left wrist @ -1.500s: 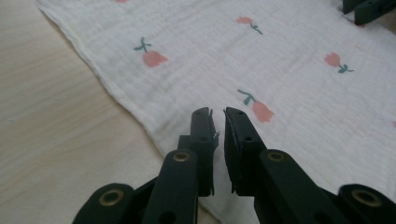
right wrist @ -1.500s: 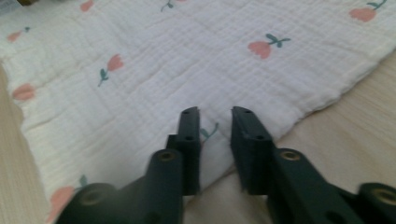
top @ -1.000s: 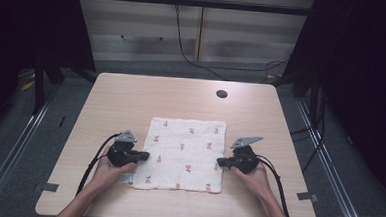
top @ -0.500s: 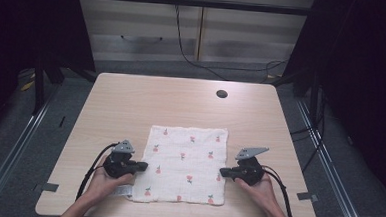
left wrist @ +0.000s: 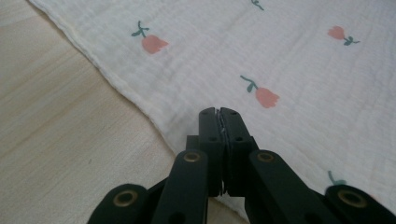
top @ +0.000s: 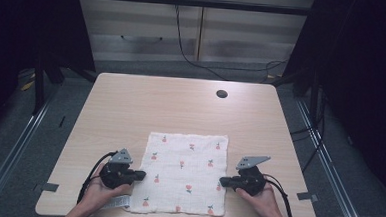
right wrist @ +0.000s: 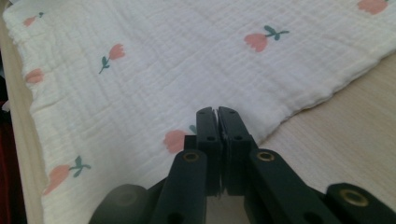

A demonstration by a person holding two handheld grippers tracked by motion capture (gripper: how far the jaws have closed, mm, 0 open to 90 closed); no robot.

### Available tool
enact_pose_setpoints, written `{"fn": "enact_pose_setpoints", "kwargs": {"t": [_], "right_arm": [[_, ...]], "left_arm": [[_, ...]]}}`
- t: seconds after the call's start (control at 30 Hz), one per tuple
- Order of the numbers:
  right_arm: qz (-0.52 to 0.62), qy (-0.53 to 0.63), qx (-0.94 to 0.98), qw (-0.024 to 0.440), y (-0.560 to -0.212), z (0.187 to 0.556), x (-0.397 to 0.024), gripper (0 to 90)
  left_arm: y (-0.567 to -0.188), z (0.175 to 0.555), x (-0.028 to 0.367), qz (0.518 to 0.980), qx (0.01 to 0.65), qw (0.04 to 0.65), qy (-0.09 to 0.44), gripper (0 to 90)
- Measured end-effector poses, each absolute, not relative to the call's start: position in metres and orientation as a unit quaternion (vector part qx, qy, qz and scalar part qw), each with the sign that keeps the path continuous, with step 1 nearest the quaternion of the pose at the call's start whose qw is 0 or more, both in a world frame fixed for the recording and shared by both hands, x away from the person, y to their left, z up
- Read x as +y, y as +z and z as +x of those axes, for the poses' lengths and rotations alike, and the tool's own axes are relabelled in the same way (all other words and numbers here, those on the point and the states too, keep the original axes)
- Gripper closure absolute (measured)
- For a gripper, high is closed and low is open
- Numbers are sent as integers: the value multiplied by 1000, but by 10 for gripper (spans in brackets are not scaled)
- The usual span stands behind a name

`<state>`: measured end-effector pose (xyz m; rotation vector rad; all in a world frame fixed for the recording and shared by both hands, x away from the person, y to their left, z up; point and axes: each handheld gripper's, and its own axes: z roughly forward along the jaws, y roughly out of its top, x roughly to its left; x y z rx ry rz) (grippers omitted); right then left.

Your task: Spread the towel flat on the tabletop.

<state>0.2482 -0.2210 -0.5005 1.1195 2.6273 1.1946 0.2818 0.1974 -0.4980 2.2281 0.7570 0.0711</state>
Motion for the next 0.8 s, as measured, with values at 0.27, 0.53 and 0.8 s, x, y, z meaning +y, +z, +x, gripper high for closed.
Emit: {"fn": "enact_pose_setpoints", "kwargs": {"t": [0.27,0.53,0.8], "right_arm": [[358,399,843,38,-491,262,-224,780],[397,408,817,94,-480,316,-234,718],[437,395,801,112,-482,364,-246,687]], "left_arm": [[-492,301,196,859,317,400,33,760],[-500,321,185,857,325,397,52,777],[-503,321,185,858,317,400,57,774]]}}
